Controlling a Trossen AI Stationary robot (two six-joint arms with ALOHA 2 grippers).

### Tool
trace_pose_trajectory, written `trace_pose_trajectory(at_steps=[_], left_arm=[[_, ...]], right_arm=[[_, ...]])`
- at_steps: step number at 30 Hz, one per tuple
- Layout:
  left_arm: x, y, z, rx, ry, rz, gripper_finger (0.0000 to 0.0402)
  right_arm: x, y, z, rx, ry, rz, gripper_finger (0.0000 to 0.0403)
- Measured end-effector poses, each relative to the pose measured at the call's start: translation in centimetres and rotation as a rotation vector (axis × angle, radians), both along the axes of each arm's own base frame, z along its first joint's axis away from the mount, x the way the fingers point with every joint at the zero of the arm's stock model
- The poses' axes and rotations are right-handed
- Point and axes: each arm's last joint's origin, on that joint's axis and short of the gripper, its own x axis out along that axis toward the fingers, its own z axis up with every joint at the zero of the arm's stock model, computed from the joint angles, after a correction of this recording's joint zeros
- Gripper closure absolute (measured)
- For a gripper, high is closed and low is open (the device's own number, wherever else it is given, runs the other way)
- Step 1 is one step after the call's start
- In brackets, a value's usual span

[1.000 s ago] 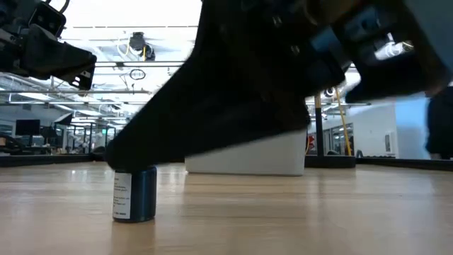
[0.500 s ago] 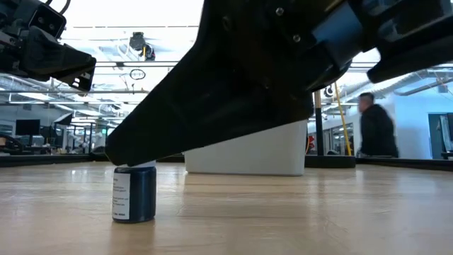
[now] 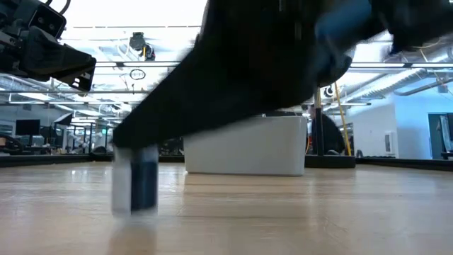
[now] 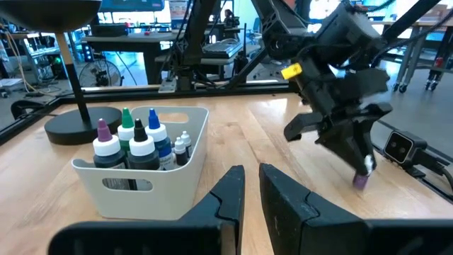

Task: Pick & Place food coloring
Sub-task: Put the small purple food coloring bottle into the gray bin

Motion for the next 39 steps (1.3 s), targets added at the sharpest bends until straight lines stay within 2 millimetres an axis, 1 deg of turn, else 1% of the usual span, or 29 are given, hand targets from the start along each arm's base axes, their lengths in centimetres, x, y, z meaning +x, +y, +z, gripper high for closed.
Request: trace_pose_trajectory(at_steps=[4,11,19,21,23,27,32,35,39], left_arm=[[0.0,0.0,0.0,0.0,0.0,0.0,0.035],[0.0,0.0,0.0,0.008,0.001,0.0,0.035],[0.0,0.0,0.0,0.008,0.002,0.0,0.035],[0.0,0.0,0.0,0.008,0.003,0.0,0.035],[0.0,0.0,0.0,0.008,0.003,0.0,0.035],[0.0,0.0,-0.1,0.009,0.005,0.0,0.035],[0.0,0.0,-0.1,0.008,0.005,0.0,0.035],[0.0,0.0,-0.1,0.007,0.008,-0.001,0.035],[0.0,0.0,-0.3,-0.006,0.031,0.001,0.035]], right_arm=[[-0.2,-0.1,2.3,0.006,-0.042,0.033,0.0354],[-1.0,-0.7,5.9,-0.044,-0.076,0.069,0.0355],[-3.0,-1.7,12.2,-0.073,-0.164,0.105,0.0355],[-3.6,-2.0,13.5,-0.061,-0.198,0.107,0.0355],[-4.3,-2.5,14.2,-0.057,-0.211,0.103,0.0355],[-6.2,-3.8,14.6,-0.088,-0.221,0.038,0.0355],[-9.4,-5.9,15.3,-0.073,-0.264,-0.039,0.0355],[-11.4,-7.2,15.4,-0.047,-0.291,-0.087,0.0355],[-13.9,-8.8,15.2,-0.034,-0.304,-0.097,0.0355]])
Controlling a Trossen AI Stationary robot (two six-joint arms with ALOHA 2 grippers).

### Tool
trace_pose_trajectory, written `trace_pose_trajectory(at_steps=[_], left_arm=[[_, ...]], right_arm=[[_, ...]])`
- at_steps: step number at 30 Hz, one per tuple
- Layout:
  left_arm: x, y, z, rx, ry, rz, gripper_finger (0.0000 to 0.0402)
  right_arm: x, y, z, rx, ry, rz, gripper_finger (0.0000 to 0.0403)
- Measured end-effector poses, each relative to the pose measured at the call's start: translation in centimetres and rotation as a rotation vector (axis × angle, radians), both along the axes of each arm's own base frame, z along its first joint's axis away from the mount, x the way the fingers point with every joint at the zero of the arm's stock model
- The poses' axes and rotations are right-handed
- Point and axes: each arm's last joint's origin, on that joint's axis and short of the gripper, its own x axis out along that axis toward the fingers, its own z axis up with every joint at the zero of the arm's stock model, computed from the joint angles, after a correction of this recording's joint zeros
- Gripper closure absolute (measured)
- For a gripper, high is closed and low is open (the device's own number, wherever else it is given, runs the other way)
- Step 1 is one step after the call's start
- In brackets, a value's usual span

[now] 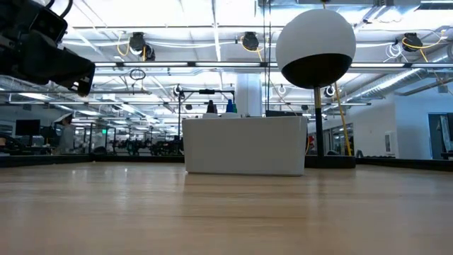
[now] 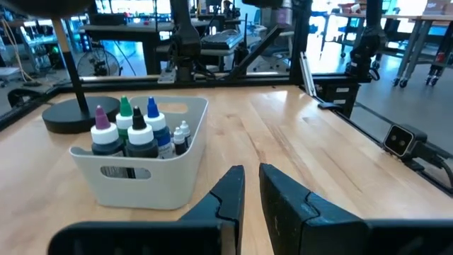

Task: Pick & Place food coloring
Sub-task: Put the small purple food coloring bottle into the gray bin

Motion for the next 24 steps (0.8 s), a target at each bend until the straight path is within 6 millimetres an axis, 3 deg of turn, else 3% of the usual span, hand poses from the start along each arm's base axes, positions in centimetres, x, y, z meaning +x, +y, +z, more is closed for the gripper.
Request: trace_pose_trajectory(at_steps=[12,24], left_arm=[[0.0,0.0,-0.2,-0.084,0.04,0.01,0.035],[0.0,0.0,-0.2,-0.069,0.037,0.008,0.035]], right_arm=[[-7.7,-4.9,-1.5,0.103,-0.239,-0.039,0.0355],[-12.1,-7.9,-7.3,0.189,-0.301,-0.155,0.0355]])
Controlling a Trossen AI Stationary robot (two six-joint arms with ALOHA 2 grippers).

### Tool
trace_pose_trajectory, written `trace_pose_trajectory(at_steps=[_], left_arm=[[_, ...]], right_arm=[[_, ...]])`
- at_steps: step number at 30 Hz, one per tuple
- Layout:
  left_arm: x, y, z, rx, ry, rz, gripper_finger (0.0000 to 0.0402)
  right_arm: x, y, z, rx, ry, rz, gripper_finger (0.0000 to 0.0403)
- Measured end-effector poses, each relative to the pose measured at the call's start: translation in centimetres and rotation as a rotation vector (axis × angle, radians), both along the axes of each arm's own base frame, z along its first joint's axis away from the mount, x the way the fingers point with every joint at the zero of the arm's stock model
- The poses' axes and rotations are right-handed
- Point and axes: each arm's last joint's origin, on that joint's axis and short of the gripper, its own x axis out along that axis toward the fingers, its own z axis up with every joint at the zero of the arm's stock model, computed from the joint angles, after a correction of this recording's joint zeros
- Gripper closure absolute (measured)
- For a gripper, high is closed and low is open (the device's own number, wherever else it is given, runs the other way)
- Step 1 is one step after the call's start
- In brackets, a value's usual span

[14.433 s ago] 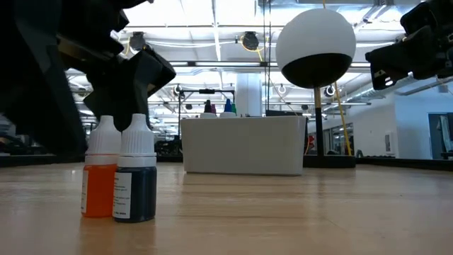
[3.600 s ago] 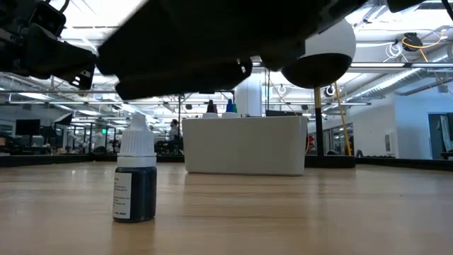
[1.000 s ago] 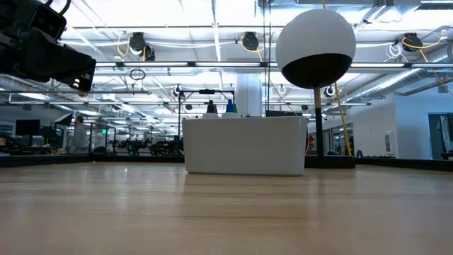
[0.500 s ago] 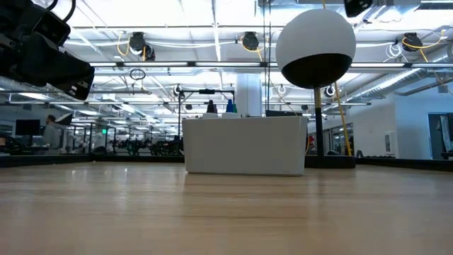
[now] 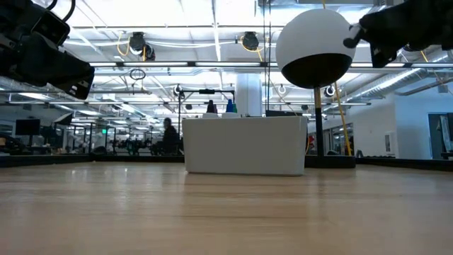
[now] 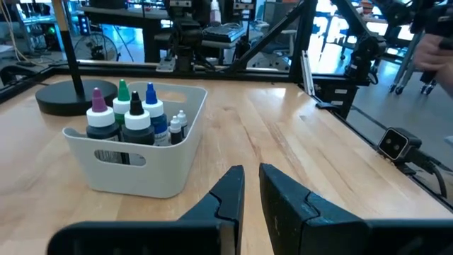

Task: Pick & Place food coloring
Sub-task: Put the small purple food coloring bottle into the gray bin

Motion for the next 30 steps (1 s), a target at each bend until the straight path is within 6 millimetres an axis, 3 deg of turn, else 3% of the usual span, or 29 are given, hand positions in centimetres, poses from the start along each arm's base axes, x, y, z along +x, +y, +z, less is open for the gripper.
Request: trace_pose_trajectory(at_steps=[6,20,26,30], left_arm=[[0.0,0.0,0.0,-0.007,0.0,0.001,0.035],[0.0,0.0,0.0,0.0,-0.002,0.001,0.035],[0.0,0.1,0.0,0.015,-0.007,0.021,0.035],[0.0,0.1,0.1,0.023,-0.015,0.049,0.035]], right_arm=[[-0.5,-0.3,-1.0,0.014,-0.002,-0.007,0.0355],[-0.2,-0.8,-1.0,0.007,-0.011,-0.043,0.0354],[1.5,-2.0,-0.7,-0.012,0.017,-0.15,0.0353],[3.6,-2.6,-0.7,-0.027,0.082,-0.13,0.0353]])
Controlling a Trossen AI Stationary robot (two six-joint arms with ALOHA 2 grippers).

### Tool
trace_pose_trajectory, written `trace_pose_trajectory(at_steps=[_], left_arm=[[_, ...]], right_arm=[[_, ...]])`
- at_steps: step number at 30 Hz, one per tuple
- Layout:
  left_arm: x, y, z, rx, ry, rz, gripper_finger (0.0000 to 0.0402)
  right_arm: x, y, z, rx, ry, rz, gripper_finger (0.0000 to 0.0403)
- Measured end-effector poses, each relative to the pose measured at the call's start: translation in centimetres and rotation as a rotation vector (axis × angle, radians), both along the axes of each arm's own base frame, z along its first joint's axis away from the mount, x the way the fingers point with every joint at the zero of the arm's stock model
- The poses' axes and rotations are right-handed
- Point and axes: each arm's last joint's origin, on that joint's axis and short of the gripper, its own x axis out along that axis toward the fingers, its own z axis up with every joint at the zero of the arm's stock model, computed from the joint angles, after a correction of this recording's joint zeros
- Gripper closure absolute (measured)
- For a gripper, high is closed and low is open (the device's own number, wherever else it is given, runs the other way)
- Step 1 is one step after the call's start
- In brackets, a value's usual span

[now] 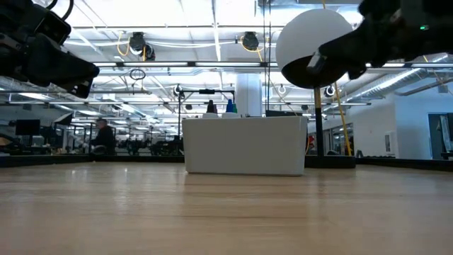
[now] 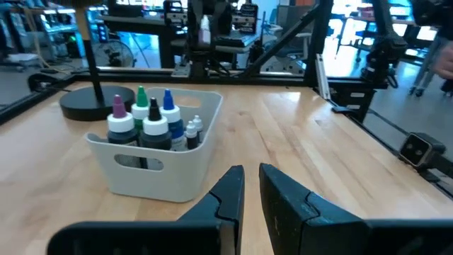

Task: Pick & Place food coloring
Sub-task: Put the small purple food coloring bottle into the gray bin

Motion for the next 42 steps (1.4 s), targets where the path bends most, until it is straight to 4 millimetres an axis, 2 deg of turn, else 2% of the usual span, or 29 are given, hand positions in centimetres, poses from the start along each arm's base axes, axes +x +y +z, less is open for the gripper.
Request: trace_pose_trajectory(at_steps=[10,17,21,30,42], left_arm=[[0.0,0.1,0.0,0.024,-0.004,0.017,0.035],[0.0,0.1,0.0,0.023,-0.003,0.017,0.035],[0.0,0.1,0.0,0.025,-0.003,0.017,0.035],[0.0,0.1,0.0,0.031,0.0,0.021,0.035],[0.0,0.1,0.0,0.063,-0.008,0.021,0.035]], right_arm=[[6.3,-1.3,-0.6,-0.003,0.174,0.034,0.0351],[9.7,-3.0,-0.9,-0.006,0.313,-0.037,0.0352],[10.7,-4.3,-1.4,-0.012,0.353,-0.083,0.0352],[11.3,-6.7,-2.9,0.002,0.393,-0.144,0.0352],[11.7,-7.1,-3.0,-0.01,0.357,-0.159,0.0352]])
